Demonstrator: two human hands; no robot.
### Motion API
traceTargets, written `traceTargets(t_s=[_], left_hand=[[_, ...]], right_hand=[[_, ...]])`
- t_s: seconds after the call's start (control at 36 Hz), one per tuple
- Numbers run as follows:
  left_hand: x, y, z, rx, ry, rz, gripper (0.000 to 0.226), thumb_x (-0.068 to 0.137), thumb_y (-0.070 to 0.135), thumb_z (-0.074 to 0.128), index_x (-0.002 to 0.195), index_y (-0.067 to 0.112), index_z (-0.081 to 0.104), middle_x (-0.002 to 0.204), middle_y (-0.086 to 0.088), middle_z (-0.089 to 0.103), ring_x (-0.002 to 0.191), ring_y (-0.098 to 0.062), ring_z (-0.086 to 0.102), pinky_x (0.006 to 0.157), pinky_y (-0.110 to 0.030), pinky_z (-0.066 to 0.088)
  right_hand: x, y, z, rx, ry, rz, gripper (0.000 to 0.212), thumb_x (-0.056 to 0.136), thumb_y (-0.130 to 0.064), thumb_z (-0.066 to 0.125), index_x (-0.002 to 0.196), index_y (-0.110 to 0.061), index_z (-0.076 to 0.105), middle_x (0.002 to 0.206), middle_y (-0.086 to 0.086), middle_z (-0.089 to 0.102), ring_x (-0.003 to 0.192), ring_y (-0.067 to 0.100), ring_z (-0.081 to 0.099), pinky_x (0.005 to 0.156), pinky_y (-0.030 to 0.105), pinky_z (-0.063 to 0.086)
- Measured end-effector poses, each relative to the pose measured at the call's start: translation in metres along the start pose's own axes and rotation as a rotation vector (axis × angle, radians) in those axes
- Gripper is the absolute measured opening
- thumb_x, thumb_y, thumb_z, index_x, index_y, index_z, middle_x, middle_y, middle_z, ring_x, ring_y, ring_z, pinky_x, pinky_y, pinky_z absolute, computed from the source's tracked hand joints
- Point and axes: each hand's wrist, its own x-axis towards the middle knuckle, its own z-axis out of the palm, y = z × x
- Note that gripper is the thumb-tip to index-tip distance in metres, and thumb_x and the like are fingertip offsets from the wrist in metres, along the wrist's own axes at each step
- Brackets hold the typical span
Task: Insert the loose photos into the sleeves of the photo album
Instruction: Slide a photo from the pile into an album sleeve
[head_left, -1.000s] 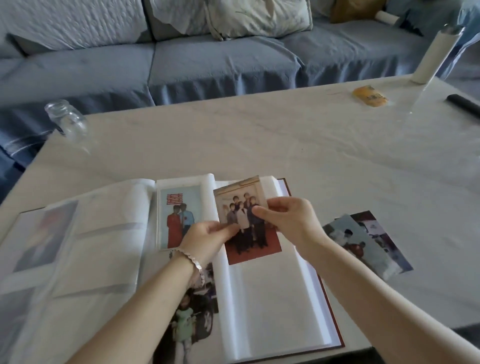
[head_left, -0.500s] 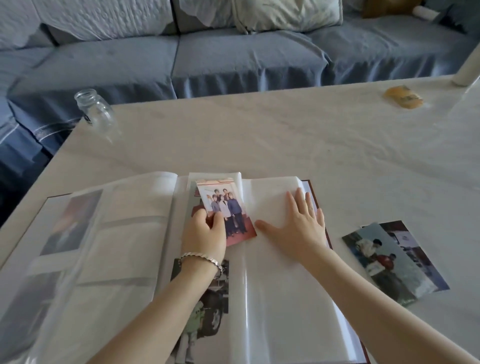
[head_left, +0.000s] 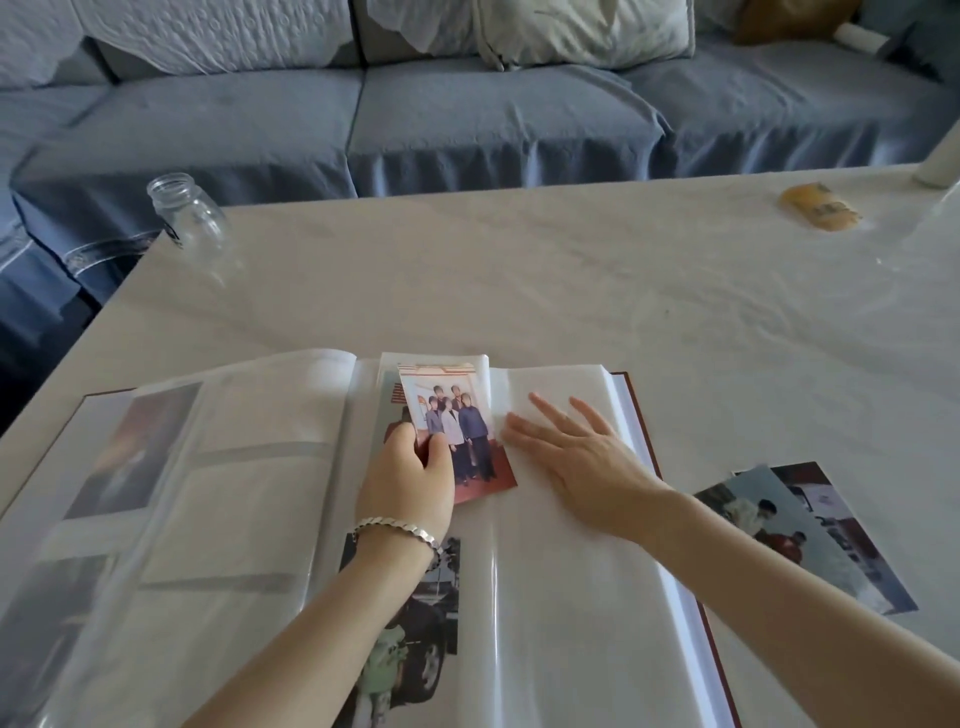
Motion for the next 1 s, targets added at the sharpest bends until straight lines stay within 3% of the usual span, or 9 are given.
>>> traceTargets(t_s=[0.06, 0.11, 0.25, 0.39, 0.5, 0.58, 0.75, 0.83, 1.0], left_hand=[[0.000, -0.002, 0.000, 0.004, 0.004, 0.009, 0.026, 0.095, 0.025, 0.045, 0.075, 0.008, 0.049, 0.068, 0.001, 0.054, 0.059, -0.016, 0.049, 0.049, -0.025, 0.031], [0.000, -0.003, 0.000, 0.006, 0.003, 0.017, 0.025, 0.095, 0.025, 0.046, 0.080, 0.007, 0.052, 0.071, 0.000, 0.057, 0.060, -0.015, 0.051, 0.049, -0.024, 0.033], [-0.002, -0.001, -0.002, 0.014, -0.029, 0.024, 0.023, 0.097, 0.026, 0.044, 0.083, 0.008, 0.052, 0.073, 0.001, 0.057, 0.058, -0.008, 0.049, 0.046, -0.022, 0.031], [0.002, 0.000, -0.002, 0.028, -0.075, 0.019, 0.023, 0.097, 0.028, 0.043, 0.083, 0.012, 0.051, 0.083, 0.000, 0.061, 0.059, -0.009, 0.050, 0.046, -0.022, 0.031], [0.005, 0.003, -0.004, 0.116, -0.104, 0.060, 0.033, 0.098, 0.033, 0.040, 0.069, 0.018, 0.039, 0.074, 0.002, 0.052, 0.055, -0.010, 0.045, 0.046, -0.024, 0.027], [0.008, 0.010, -0.004, 0.201, -0.120, 0.105, 0.033, 0.097, 0.032, 0.041, 0.067, 0.021, 0.035, 0.066, 0.004, 0.045, 0.053, -0.010, 0.040, 0.047, -0.025, 0.026], [0.012, 0.019, 0.004, 0.213, -0.072, 0.134, 0.035, 0.097, 0.029, 0.042, 0.066, 0.018, 0.031, 0.061, 0.002, 0.039, 0.067, -0.022, 0.041, 0.050, -0.028, 0.026], [0.008, 0.022, 0.008, 0.195, -0.055, 0.143, 0.040, 0.098, 0.028, 0.042, 0.062, 0.020, 0.026, 0.058, 0.003, 0.037, 0.054, -0.016, 0.036, 0.046, -0.026, 0.021], [0.009, 0.021, 0.013, 0.208, -0.132, 0.087, 0.041, 0.097, 0.031, 0.045, 0.061, 0.017, 0.031, 0.058, 0.003, 0.040, 0.051, -0.011, 0.036, 0.046, -0.025, 0.025]], right_hand=[[0.000, 0.007, 0.001, -0.083, 0.061, -0.134, 0.060, 0.074, -0.001, 0.047, 0.132, -0.018, 0.053, 0.136, -0.003, 0.053, 0.132, 0.022, 0.038, 0.103, 0.054, 0.024], [0.000, 0.011, 0.000, -0.085, 0.070, -0.178, 0.053, 0.080, -0.006, 0.040, 0.129, -0.018, 0.056, 0.132, -0.003, 0.057, 0.126, 0.024, 0.048, 0.101, 0.054, 0.025], [-0.002, 0.021, -0.001, -0.091, 0.098, -0.199, 0.046, 0.087, -0.017, 0.034, 0.127, -0.019, 0.058, 0.130, -0.007, 0.058, 0.126, 0.023, 0.049, 0.104, 0.052, 0.028], [-0.004, 0.024, -0.002, -0.091, 0.129, -0.199, 0.040, 0.093, -0.022, 0.034, 0.122, -0.019, 0.062, 0.125, -0.008, 0.061, 0.126, 0.022, 0.050, 0.107, 0.039, 0.026], [-0.007, 0.022, -0.002, -0.074, 0.133, -0.180, 0.052, 0.101, -0.029, 0.016, 0.120, -0.016, 0.063, 0.123, -0.004, 0.063, 0.124, 0.022, 0.051, 0.106, 0.038, 0.028], [-0.009, 0.021, 0.000, -0.031, 0.126, -0.156, 0.053, 0.101, -0.029, 0.015, 0.119, -0.013, 0.062, 0.125, -0.002, 0.062, 0.125, 0.023, 0.050, 0.106, 0.038, 0.028], [-0.010, 0.022, 0.002, 0.001, 0.143, -0.157, 0.049, 0.100, -0.026, 0.018, 0.121, -0.012, 0.059, 0.127, 0.000, 0.060, 0.127, 0.023, 0.047, 0.108, 0.038, 0.028], [-0.010, 0.024, 0.004, 0.005, 0.172, -0.180, 0.039, 0.093, -0.017, 0.033, 0.122, -0.012, 0.059, 0.127, -0.001, 0.060, 0.128, 0.023, 0.047, 0.108, 0.041, 0.032], [-0.014, 0.021, 0.005, 0.048, 0.232, -0.150, 0.037, 0.092, -0.018, 0.037, 0.124, -0.013, 0.054, 0.131, 0.002, 0.057, 0.128, 0.022, 0.045, 0.107, 0.040, 0.034]])
